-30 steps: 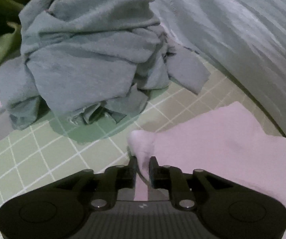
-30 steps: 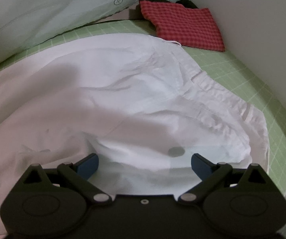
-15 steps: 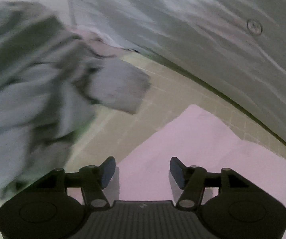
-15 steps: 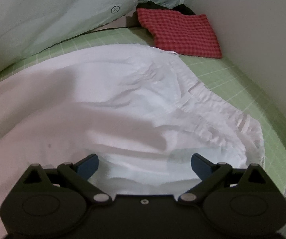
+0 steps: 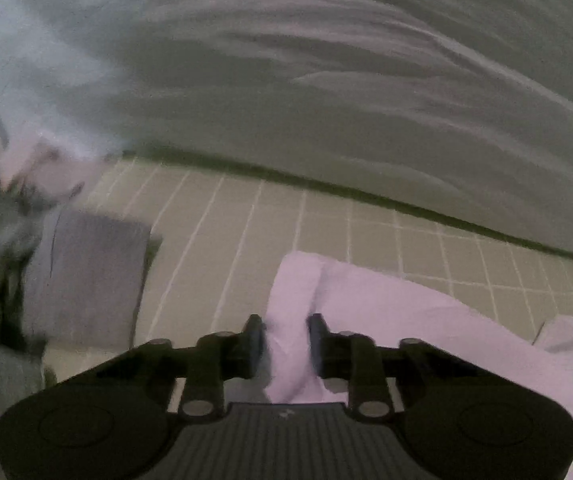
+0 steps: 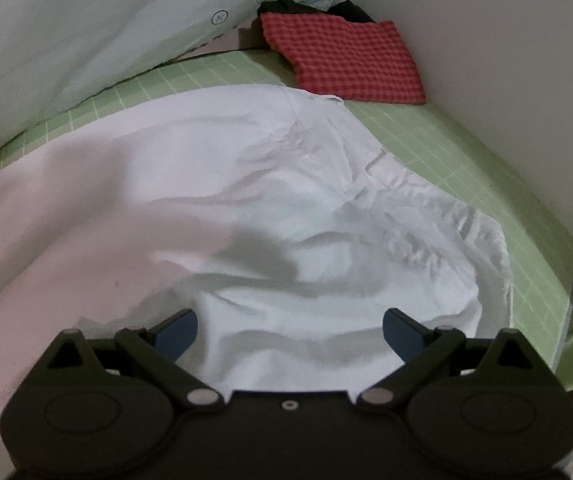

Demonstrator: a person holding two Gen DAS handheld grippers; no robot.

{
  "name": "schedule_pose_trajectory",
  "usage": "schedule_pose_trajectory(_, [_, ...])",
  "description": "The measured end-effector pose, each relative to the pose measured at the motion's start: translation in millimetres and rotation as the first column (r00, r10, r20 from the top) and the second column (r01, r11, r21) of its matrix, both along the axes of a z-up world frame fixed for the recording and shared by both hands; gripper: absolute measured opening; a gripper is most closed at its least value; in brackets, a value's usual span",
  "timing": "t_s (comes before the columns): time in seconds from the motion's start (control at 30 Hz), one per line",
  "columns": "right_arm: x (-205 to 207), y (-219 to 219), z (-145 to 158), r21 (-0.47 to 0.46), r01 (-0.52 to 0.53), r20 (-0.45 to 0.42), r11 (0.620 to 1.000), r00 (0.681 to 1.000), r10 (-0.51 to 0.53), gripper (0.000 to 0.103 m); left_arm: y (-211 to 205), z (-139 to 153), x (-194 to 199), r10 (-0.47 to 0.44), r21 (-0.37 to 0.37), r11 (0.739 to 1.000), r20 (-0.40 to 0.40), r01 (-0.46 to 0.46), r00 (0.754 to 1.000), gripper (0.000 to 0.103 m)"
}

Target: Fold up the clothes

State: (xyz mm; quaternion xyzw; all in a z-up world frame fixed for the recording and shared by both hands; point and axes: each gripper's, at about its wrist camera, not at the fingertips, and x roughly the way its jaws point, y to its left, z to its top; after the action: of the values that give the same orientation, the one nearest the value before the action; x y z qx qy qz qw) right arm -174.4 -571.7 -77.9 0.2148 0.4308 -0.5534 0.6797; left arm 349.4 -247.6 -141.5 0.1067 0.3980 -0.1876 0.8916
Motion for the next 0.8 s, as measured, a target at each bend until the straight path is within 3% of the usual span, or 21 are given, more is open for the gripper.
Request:
schedule_pose_trajectory(0.1, [0.9,3.0,3.7,-0.011,0.015,-0.002,1.0,1.0,-0.015,0.1,13.4,13.9,17.4,0.118,-0.01,0.993,0.071,-0.118,0.99,0.011])
schedule_pose_trajectory(0.17, [2.8,4.6,6.7,-0.029,0.01,-0.014,1.0,1.0,-0.01,0.1,32.4,18.4,33.8,0.205,-0.088,0.976,0.04,-0.2,0.978,0.012])
schedule_pose_trajectory(0.27, [5.7,6.1,8.6,-0.049,-0.006,-0.03,0.999,1.0,0.005,0.1,37.0,10.8,40.5,0.235,-0.078,0.97,0.034,-0.231,0.972,0.015])
schedule_pose_trajectory(0.3, [6.0,5.9,7.7,-0.045,-0.013,-0.028,0.999,1.0,0.011,0.1,36.5,8.3,39.3,0.23,-0.068,0.972,0.037,-0.227,0.973,0.018])
schedule_pose_trajectory(0.37, [7.3,6.6,6.3,-0.037,-0.026,-0.022,0.999,0.999,0.025,0.1,40.0,9.6,32.9,0.225,-0.061,0.973,0.024,-0.223,0.974,0.04])
schedule_pose_trajectory(0.4, [7.9,7.8,6.0,-0.035,-0.035,-0.02,0.999,0.999,0.034,0.1,44.4,13.3,27.4,0.224,-0.071,0.972,0.021,-0.222,0.974,0.048])
schedule_pose_trajectory(0.43, [8.5,9.0,6.2,-0.035,-0.044,-0.019,0.998,0.999,0.044,0.1,50.2,18.5,19.0,0.224,-0.092,0.971,0.02,-0.221,0.974,0.064])
schedule_pose_trajectory(0.47, [8.5,9.0,6.7,-0.037,-0.058,-0.019,0.998,0.998,0.057,0.1,56.5,23.9,9.2,0.226,-0.109,0.969,0.02,-0.222,0.974,0.073])
schedule_pose_trajectory(0.8, [-1.3,26.0,8.1,-0.047,-0.101,0.071,0.994,0.992,0.104,0.1,127.9,60.8,-120.2,0.263,-0.123,0.958,0.021,-0.259,0.965,0.085])
